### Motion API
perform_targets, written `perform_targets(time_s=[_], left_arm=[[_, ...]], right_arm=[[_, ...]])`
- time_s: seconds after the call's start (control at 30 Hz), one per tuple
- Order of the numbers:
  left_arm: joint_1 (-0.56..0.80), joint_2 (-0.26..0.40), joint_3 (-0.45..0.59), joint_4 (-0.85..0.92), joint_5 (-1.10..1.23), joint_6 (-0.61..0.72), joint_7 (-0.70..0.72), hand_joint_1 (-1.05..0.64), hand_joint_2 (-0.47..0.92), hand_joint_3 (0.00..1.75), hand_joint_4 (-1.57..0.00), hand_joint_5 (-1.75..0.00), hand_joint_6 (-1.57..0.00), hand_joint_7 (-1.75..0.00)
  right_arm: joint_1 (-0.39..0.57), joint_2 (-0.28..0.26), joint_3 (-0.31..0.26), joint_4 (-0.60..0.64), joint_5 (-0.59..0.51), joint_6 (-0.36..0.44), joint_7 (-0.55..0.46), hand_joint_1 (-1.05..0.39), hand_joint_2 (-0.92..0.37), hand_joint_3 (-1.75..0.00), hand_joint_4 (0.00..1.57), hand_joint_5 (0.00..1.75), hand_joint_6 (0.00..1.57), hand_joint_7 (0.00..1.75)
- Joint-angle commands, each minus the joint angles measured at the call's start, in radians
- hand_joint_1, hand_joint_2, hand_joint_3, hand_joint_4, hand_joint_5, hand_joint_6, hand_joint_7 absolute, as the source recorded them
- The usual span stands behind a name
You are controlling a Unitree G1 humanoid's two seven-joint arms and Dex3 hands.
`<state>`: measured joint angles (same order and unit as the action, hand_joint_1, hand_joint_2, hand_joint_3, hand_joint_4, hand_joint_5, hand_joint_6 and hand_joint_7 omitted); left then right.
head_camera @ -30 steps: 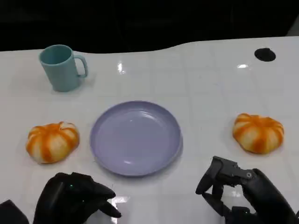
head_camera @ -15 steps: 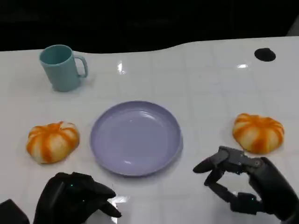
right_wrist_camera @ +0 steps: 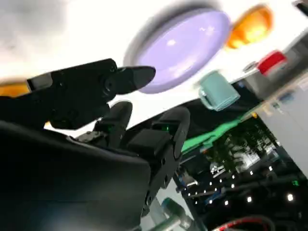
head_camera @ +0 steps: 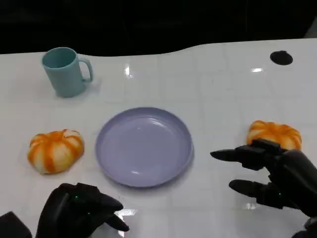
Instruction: Grasp the bread from the table and place it into the plate.
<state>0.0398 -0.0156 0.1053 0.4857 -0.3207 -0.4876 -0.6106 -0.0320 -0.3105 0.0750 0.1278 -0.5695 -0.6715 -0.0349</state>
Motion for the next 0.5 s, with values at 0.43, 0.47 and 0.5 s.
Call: perform_targets(time_s=[0.43,0.47,0.5], left_arm=[[-0.014,0.006,0.004,0.020,0.002,-0.007,0.009,-1.05,0.78,0.00,-1.57,-0.35,-1.57,-0.12],[-0.014,0.007,0.005,0.019,0.000,-0.003,0.008,-1.05,0.78,0.00,-1.57,-0.35,-1.57,-0.12],[-0.015,0.008,0.005,0.019,-0.002,-0.002,0.006,-1.05,0.78,0.00,-1.57,-0.35,-1.57,-0.12]], right_arm=[[-0.044,-0.115,0.070,-0.122,-0.402,0.313,-0.099,-0.41,-0.88,0.00,0.01,0.46,0.37,0.00],[-0.046,-0.115,0.080,-0.129,-0.431,0.350,-0.090,-0.42,-0.88,0.00,0.01,0.46,0.36,0.01],[-0.049,-0.116,0.090,-0.135,-0.456,0.381,-0.084,-0.44,-0.87,0.00,0.00,0.43,0.35,0.00]])
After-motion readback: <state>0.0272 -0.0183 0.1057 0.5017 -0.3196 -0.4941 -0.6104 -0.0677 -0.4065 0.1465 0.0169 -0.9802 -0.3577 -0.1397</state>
